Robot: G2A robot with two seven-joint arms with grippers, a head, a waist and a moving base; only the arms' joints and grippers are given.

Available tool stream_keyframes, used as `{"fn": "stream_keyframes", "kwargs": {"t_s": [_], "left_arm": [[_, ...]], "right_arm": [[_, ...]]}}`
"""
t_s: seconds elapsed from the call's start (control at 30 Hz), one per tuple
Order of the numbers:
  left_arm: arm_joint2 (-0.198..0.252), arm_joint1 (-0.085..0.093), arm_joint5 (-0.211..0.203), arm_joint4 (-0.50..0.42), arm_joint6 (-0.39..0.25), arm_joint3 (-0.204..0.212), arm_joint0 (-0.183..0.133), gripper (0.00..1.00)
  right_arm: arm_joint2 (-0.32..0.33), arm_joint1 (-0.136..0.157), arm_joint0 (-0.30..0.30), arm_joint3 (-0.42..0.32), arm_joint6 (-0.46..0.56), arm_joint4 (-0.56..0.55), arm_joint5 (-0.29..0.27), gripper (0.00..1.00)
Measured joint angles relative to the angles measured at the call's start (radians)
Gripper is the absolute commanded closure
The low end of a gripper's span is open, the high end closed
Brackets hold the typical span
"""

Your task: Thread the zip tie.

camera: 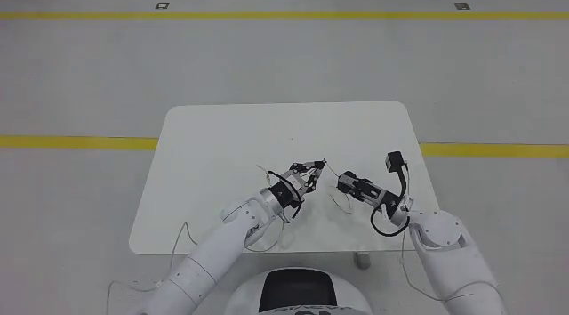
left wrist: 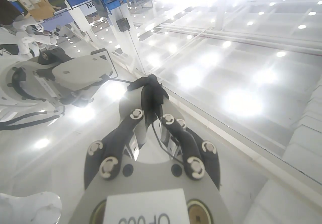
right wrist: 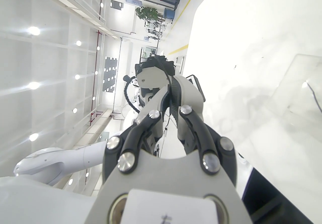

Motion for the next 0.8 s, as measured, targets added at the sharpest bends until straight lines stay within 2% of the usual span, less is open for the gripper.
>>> {"fn": "stream_keyframes", "kwargs": {"t_s": [0.8], "left_arm": [[0.0,0.0,0.0,0.0,0.0,0.0,0.0,1.0]], "right_arm": [[0.0,0.009,0.008,0.032,-0.019,-0.025,0.0,1.0]]}}
